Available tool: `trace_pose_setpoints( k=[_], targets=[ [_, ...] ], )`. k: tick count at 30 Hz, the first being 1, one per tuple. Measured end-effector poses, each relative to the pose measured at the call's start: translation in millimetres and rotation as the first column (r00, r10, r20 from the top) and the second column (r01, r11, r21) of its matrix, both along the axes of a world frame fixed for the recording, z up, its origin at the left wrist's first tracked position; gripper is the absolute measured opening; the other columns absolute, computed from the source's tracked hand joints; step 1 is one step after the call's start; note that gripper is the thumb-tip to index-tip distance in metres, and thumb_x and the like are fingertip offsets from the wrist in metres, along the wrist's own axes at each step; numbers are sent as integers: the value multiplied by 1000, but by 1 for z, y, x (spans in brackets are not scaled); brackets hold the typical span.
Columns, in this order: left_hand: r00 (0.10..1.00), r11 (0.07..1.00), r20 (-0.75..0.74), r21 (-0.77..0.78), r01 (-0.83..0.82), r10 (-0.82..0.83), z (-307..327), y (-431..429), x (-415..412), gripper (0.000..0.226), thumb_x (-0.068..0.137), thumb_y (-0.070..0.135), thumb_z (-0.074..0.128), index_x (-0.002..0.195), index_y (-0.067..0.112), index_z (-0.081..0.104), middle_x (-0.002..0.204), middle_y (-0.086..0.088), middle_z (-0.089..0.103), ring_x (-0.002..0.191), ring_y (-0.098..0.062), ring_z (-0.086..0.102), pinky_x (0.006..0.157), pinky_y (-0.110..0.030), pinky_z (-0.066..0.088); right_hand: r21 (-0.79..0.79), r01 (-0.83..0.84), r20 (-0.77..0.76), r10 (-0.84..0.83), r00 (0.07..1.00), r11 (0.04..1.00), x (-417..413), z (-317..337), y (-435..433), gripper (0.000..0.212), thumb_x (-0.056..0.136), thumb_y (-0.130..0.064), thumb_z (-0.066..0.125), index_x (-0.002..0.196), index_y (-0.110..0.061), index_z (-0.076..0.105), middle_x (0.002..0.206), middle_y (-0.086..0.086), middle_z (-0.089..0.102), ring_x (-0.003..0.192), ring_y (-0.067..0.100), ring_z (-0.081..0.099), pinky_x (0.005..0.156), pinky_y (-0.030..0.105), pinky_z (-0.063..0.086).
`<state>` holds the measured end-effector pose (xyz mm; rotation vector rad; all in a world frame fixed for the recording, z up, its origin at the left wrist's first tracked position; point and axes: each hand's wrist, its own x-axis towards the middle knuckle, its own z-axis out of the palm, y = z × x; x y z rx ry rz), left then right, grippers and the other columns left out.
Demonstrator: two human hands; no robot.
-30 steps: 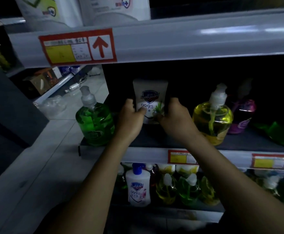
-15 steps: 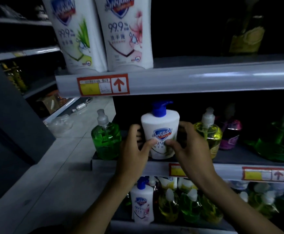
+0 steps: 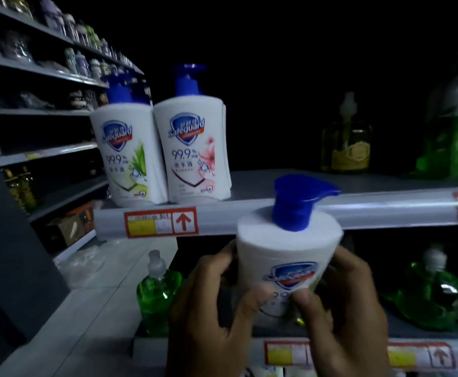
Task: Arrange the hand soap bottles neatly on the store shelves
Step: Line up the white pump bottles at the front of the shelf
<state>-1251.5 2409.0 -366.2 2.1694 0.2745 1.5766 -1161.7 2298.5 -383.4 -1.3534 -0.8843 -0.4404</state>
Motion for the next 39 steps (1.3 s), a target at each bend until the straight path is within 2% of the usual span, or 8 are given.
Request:
trace_pose_setpoints(
  k=[4,8,13,17,24,31,36,39],
  targets=[
    [990,976,138,219,-6,-25,55,-9,13,48,82,38,60,130,33,52,115,25,57,110,15,50,88,2,34,232,-61,58,49,997,971,4,56,1,67,69,-8,66,124,-44,51,118,-20,66,106,0,65,81,19,56],
    [997,971,-31,229,75,-70,94,-7,38,73,89,12,58,148,30,20,147,15,38,132,8,26,99,6,18,301,-103,145,62,988,948,31,106,10,62,82,4,63,135,-20,41,127,-1,60,117,13,61,91,36,55],
    [977,974,-188,180,139,-105,94,12,66,94,94,7,48,142,45,-23,158,23,-3,139,7,11,114,-18,23,169,-102,140,79,987,980,68,126,32,54,90,6,57,133,-23,41,125,-6,60,114,5,61,89,23,54],
    [974,964,-227,254,82,-23,93,21,76,84,92,8,38,147,30,-21,161,5,-9,145,-15,20,112,-29,29,78,-89,87,82,993,993,84,135,43,47,94,-2,53,132,-26,40,115,-9,63,104,1,64,77,17,55],
    [854,955,-477,288,-72,209,107,25,76,82,97,17,39,145,14,-28,160,-12,-13,141,-27,28,106,-37,37,-96,-99,20,102,995,990,93,139,60,52,94,-3,54,130,-34,34,110,-6,65,96,7,69,80,37,59],
    [880,939,-403,321,-122,252,87,30,76,75,79,12,65,145,5,32,151,-18,34,122,-30,55,89,-37,51,-416,-17,61,46,997,909,103,146,53,92,78,-5,75,143,-36,19,110,-9,65,97,14,69,83,45,58],
    [895,916,-357,383,-121,267,79,35,75,58,76,14,37,130,-1,54,134,-16,55,118,-29,56,98,-37,48,-465,55,122,3,993,883,103,149,69,99,78,-8,76,148,-27,9,115,-6,58,101,14,63,76,21,51],
    [898,908,-345,400,-122,272,75,38,76,64,78,16,21,129,-4,54,128,-14,59,119,-27,54,104,-37,44,-465,71,143,-5,990,882,104,148,78,100,79,-8,76,149,-25,7,125,2,59,109,18,62,82,25,49]
  ],
)
